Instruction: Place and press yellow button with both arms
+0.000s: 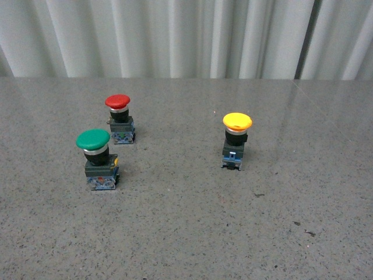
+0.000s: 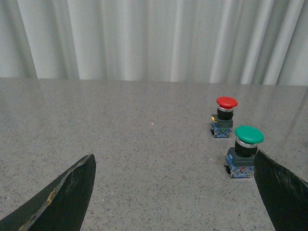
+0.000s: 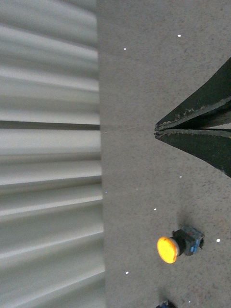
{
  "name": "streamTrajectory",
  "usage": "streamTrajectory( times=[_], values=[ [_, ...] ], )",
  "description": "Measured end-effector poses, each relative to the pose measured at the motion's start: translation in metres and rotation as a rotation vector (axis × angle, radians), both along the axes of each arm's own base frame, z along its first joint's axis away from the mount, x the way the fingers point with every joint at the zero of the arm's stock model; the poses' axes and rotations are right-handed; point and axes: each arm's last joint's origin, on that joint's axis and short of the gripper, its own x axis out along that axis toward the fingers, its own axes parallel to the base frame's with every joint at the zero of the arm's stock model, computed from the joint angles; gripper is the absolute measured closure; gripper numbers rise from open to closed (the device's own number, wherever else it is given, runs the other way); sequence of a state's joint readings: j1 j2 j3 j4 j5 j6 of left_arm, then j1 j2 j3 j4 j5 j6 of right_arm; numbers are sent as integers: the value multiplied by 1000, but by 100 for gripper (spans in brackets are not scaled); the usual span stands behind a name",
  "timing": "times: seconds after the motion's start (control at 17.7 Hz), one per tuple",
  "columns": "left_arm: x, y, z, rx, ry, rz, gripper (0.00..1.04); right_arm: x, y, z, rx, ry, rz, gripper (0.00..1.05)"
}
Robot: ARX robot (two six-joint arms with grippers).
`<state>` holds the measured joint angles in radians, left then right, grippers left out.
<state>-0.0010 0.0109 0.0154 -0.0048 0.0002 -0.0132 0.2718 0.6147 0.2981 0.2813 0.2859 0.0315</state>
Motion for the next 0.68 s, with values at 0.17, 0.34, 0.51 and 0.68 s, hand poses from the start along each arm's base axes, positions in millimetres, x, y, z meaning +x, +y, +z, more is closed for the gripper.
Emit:
streamTrajectory(
  times=[0.17,0.34,0.51,0.68],
  values=[
    [0,0,0,0,0,0,7,-12,-12,-12,-2,-45,16,103],
    [0,0,0,0,0,0,7,-20,-20,-32,-10,-26,11,103],
    [0,0,0,0,0,0,7,-26,-31,-41,-15,-32,16,103],
    [0,0,0,0,0,1,7,-31,-33,-49,-15,-31,15,103]
  ],
)
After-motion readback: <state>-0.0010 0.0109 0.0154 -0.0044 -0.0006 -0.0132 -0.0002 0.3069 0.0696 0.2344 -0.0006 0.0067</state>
